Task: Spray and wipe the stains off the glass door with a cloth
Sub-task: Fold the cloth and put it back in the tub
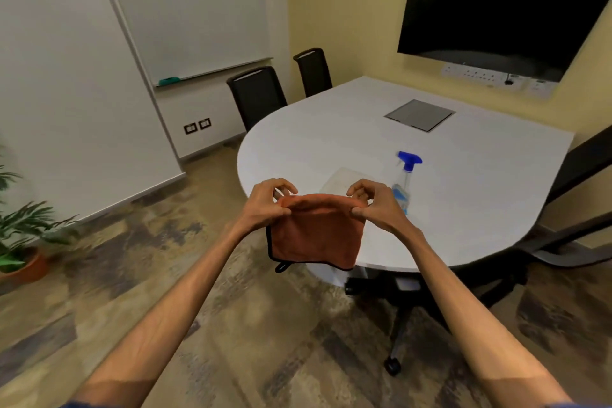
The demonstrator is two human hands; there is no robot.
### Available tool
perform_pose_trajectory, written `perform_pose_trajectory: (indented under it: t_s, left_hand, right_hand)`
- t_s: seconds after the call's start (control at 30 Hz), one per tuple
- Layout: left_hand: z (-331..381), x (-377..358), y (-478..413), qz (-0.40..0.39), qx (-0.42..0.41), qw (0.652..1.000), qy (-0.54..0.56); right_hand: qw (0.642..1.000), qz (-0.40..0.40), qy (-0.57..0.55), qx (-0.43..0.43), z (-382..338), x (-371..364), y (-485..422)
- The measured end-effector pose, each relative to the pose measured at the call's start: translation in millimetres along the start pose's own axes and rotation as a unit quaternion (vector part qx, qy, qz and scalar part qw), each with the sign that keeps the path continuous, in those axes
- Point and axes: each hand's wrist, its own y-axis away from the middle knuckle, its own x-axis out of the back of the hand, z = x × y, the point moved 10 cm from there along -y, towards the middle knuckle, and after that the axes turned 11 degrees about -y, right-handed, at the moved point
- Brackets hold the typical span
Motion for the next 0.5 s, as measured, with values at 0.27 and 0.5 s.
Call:
perform_pose_trajectory:
  t_s: [0.27,0.5]
  left_hand:
    - [2,-38,-118,-0.019,-0.018,0.999,0.028]
    - [-12,-75,-243,-0.02,-0.044,0.998,0.034]
  right_hand:
    - [0.997,0.067,0.01,-0.041,62,62,-74]
    - [0.984,0.165,0.023,-0.063,119,108,-148]
